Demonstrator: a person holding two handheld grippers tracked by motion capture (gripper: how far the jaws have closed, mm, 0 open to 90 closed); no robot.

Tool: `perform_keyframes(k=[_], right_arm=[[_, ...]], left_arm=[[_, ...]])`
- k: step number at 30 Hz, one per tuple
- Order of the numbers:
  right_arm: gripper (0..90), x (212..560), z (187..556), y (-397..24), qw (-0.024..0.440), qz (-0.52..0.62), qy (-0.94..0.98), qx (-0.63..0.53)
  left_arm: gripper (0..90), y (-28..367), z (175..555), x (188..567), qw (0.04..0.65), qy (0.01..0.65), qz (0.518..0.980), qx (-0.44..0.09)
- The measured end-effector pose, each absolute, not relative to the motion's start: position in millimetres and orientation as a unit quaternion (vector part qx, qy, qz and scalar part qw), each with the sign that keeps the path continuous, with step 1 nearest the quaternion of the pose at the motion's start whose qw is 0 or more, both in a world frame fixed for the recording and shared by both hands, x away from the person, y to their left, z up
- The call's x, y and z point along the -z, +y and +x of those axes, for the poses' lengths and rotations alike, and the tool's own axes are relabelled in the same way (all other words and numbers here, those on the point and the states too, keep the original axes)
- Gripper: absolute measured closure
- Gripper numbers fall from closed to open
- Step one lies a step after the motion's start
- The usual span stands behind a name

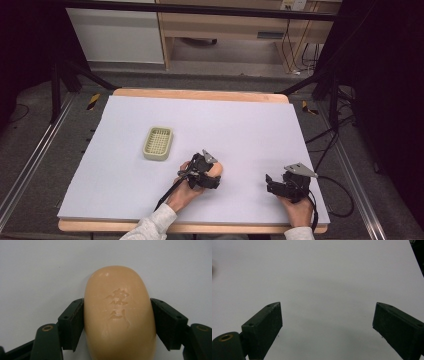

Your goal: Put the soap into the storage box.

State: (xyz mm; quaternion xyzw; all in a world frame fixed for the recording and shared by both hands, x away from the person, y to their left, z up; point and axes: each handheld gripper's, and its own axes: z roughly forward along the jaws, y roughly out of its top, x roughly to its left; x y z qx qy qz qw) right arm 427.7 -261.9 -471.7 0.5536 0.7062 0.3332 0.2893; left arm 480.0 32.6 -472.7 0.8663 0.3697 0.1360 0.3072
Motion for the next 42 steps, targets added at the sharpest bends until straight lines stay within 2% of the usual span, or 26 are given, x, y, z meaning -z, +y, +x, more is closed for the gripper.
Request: perform_keyframes(k=[18, 42], right_arm=[[9.2, 471.4, 427.2, -263.0, 0.289, 0.552, 0.708, -0.333], [9.3, 470.6, 426.2, -264.1, 0.289, 0.553, 0.706, -0.335]], left_arm=[[31.1, 34.0, 478.2, 469.3, 0.309, 0.363, 0.869, -0.134], [31.2, 53.4, 472.2, 442.3, 0.336, 0.374, 0.855, -0.131]])
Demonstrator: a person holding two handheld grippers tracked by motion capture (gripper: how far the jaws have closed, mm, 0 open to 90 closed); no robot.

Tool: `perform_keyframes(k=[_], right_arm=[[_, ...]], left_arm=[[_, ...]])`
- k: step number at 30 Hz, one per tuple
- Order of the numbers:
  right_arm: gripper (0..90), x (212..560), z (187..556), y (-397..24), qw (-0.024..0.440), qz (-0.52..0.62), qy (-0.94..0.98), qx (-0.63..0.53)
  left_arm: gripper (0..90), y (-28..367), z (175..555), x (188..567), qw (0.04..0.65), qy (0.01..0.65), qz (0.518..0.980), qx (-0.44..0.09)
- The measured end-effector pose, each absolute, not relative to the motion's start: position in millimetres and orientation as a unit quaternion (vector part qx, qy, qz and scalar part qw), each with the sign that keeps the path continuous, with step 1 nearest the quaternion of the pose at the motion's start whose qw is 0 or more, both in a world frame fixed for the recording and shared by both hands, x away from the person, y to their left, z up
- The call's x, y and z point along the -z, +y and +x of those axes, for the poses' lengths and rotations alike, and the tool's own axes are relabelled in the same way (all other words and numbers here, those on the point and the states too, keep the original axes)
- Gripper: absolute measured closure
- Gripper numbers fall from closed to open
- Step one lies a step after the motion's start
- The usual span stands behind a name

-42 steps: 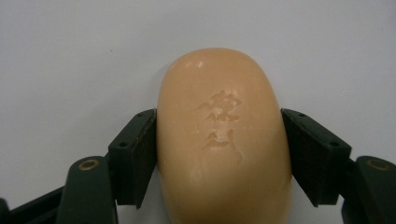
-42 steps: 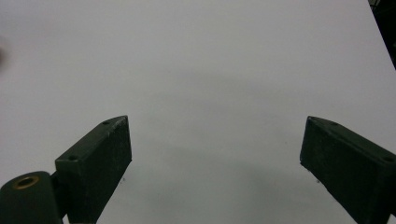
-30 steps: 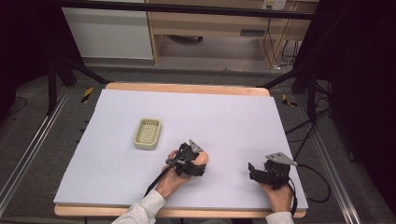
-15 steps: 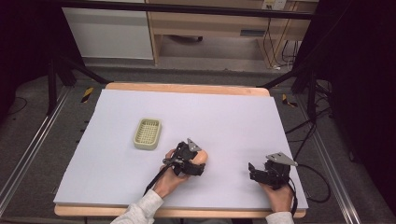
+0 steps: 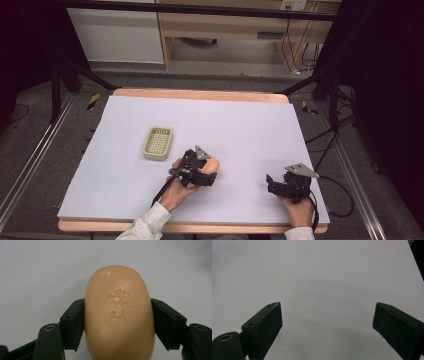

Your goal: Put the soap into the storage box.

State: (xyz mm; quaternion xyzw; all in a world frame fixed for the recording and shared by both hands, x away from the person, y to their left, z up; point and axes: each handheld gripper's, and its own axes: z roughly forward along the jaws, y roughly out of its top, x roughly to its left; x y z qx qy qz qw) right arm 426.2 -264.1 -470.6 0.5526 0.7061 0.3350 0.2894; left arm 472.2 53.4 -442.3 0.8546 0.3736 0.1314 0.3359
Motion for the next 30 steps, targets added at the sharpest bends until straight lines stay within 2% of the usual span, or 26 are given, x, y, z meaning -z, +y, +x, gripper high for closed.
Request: perform_keyframes(k=[30], right_arm=[[9.2, 470.0, 425.7, -265.0, 0.29, 0.554, 0.704, -0.337]], left_arm=[[31.3, 87.4, 473.4, 418.4, 0.358, 0.4, 0.83, -0.149]])
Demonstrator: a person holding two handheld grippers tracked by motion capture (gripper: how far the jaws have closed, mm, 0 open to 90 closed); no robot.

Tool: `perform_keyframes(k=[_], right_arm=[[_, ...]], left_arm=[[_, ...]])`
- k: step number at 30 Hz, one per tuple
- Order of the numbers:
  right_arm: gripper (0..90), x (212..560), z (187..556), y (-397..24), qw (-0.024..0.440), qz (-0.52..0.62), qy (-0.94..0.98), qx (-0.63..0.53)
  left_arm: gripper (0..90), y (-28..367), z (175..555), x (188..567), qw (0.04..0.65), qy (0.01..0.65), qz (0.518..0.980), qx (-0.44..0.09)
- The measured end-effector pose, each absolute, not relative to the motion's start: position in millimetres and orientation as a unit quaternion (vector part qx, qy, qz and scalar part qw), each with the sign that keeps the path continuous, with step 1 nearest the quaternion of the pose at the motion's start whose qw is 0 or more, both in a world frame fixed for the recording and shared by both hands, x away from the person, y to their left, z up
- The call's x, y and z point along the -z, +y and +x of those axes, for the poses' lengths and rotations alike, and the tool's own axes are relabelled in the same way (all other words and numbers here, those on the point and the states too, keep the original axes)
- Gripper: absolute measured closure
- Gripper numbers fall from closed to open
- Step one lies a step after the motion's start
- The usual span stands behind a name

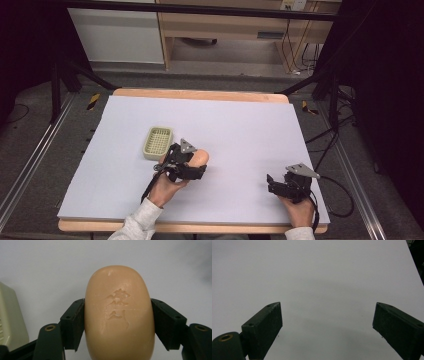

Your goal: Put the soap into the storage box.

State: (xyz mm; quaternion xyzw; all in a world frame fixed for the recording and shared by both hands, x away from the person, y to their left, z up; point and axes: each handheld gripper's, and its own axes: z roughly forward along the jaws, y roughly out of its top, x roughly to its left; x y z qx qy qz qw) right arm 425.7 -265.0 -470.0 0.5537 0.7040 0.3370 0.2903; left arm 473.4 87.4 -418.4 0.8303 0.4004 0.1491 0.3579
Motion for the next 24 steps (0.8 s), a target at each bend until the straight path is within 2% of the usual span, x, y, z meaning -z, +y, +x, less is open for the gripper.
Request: perform_keyframes(k=[24], right_arm=[[9.2, 469.8, 425.6, -265.0, 0.29, 0.554, 0.704, -0.337]], left_arm=[[31.3, 116.4, 481.8, 406.3, 0.359, 0.432, 0.809, -0.175]])
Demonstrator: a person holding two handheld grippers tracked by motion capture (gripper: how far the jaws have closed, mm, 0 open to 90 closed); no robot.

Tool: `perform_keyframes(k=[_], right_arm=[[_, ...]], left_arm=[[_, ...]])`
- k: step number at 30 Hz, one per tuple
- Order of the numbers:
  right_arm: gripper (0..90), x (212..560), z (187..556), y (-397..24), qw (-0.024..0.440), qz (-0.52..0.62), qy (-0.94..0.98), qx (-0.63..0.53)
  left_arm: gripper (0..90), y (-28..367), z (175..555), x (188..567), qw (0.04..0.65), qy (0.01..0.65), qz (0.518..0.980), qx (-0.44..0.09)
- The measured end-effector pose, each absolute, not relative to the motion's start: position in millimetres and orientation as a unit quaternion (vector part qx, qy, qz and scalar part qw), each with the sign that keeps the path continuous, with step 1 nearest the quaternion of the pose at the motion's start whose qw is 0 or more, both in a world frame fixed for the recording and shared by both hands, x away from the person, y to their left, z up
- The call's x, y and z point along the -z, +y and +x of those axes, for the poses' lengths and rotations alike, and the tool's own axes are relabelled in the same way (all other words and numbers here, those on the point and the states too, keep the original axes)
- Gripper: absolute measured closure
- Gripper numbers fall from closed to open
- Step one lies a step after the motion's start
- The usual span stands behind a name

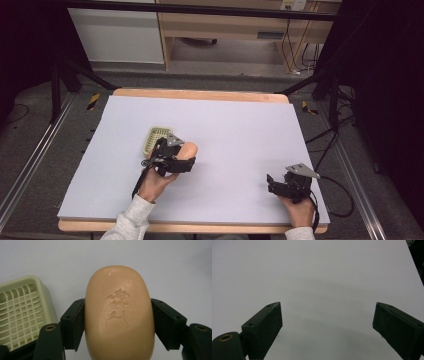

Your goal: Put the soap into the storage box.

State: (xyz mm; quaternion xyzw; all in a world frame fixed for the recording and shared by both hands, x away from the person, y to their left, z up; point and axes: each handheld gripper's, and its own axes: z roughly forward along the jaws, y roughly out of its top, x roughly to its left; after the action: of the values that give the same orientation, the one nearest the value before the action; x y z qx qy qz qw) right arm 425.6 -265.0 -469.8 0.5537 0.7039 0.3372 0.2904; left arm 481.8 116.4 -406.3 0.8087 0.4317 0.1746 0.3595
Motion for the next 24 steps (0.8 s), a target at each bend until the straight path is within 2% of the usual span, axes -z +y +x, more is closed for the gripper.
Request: perform_keyframes(k=[24], right_arm=[[9.2, 469.7, 425.7, -264.8, 0.291, 0.552, 0.704, -0.338]], left_arm=[[31.4, 144.1, 495.0, 400.4, 0.362, 0.467, 0.784, -0.193]])
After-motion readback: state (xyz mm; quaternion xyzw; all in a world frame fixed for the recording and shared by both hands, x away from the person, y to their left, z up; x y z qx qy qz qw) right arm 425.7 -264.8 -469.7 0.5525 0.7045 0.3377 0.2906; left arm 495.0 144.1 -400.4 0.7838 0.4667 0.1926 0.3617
